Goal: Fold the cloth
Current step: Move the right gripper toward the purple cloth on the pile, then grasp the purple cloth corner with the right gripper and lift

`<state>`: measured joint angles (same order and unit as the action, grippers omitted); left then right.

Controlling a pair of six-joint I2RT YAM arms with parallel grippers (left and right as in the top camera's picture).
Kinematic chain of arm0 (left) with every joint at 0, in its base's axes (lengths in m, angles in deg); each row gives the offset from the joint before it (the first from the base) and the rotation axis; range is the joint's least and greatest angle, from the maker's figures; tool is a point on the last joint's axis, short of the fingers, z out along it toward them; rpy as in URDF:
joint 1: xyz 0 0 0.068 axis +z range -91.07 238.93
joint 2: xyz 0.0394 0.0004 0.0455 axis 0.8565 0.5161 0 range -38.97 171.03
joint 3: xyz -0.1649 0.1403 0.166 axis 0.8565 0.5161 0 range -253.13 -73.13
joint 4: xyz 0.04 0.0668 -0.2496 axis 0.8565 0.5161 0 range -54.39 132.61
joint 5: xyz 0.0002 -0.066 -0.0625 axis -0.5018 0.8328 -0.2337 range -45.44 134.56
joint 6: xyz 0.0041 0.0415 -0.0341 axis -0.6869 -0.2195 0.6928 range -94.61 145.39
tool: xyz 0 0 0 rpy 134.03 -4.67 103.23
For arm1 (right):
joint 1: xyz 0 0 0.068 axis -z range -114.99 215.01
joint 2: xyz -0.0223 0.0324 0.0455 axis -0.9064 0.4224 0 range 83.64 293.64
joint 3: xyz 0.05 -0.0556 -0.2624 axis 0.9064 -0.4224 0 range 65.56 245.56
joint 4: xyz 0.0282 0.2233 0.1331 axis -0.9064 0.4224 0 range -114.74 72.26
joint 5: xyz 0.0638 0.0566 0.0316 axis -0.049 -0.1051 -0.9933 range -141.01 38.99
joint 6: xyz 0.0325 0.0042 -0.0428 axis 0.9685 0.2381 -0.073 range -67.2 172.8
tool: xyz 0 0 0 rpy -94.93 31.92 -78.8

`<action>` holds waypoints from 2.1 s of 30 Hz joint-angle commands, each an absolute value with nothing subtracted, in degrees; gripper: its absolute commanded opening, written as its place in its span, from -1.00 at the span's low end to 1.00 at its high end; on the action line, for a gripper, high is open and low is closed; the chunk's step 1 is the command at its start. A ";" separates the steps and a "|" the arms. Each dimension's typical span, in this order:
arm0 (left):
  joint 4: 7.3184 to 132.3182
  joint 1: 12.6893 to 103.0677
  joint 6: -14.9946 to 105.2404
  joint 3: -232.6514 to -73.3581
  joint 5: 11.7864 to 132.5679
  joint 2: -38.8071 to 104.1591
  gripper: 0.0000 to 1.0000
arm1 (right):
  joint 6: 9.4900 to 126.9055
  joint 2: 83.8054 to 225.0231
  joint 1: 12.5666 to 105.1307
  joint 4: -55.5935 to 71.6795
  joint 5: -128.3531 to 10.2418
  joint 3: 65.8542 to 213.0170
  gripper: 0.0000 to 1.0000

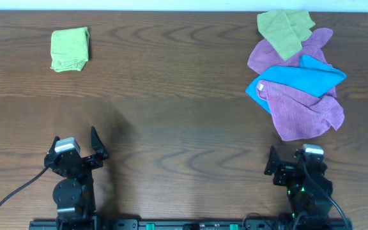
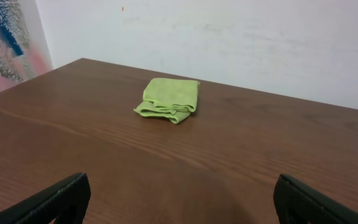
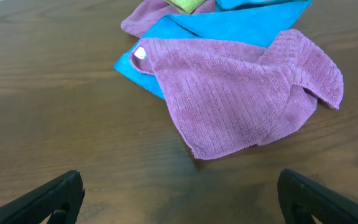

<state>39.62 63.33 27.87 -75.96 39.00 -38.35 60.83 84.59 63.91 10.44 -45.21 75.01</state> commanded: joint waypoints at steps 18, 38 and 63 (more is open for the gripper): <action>40.26 63.53 26.64 -73.84 38.43 -38.72 0.91 | 63.00 83.96 63.58 -5.34 -50.19 74.44 0.98; 40.26 63.53 26.64 -73.84 38.41 -38.72 0.91 | 75.91 147.82 78.27 3.11 -46.17 111.54 0.83; 40.26 63.53 26.64 -73.84 38.43 -38.72 0.91 | 67.74 169.53 90.95 0.36 -50.19 107.12 0.54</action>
<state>39.40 63.33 27.01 -75.83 39.00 -38.39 71.74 168.06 89.83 2.37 -47.85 107.16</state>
